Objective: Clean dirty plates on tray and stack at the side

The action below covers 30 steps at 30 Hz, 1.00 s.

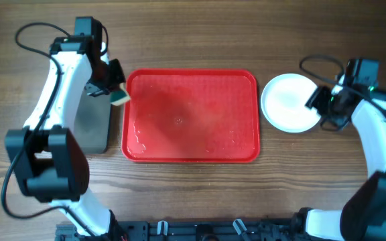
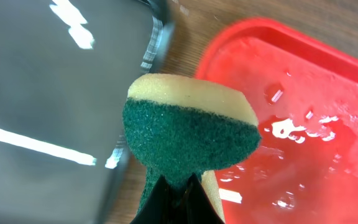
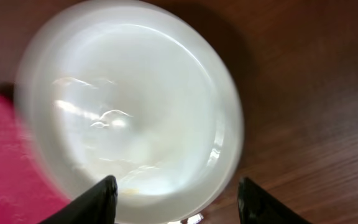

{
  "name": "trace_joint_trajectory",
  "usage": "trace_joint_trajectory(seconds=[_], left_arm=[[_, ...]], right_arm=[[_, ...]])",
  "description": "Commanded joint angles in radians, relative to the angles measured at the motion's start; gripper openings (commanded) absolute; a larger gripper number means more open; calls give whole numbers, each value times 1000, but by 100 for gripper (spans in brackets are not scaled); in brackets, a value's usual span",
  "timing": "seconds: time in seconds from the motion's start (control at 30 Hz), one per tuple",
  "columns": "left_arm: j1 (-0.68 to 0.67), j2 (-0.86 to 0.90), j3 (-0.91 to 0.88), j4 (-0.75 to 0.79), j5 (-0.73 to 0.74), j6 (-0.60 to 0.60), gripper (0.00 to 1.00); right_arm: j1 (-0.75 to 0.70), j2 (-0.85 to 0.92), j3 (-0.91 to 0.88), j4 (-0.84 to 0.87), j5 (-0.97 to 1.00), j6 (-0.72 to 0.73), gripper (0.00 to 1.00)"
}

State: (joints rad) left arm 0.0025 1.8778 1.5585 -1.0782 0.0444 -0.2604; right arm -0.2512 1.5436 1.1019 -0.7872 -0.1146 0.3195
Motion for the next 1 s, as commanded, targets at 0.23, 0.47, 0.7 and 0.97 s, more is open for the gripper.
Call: trace_joint_trajectory(seconds=[0.23, 0.47, 0.7, 0.97], left_arm=[[123, -50, -46, -2, -267, 231, 4], [200, -3, -159, 114, -266, 230, 18], [201, -2, -161, 119, -262, 198, 100], [109, -240, -98, 61, -255, 174, 100]], right_arm=[[252, -61, 129, -17, -111, -84, 74], [313, -61, 129, -9, -82, -83, 74], [313, -61, 129, -5, -82, -85, 75], [313, -69, 274, -108, -97, -110, 74]])
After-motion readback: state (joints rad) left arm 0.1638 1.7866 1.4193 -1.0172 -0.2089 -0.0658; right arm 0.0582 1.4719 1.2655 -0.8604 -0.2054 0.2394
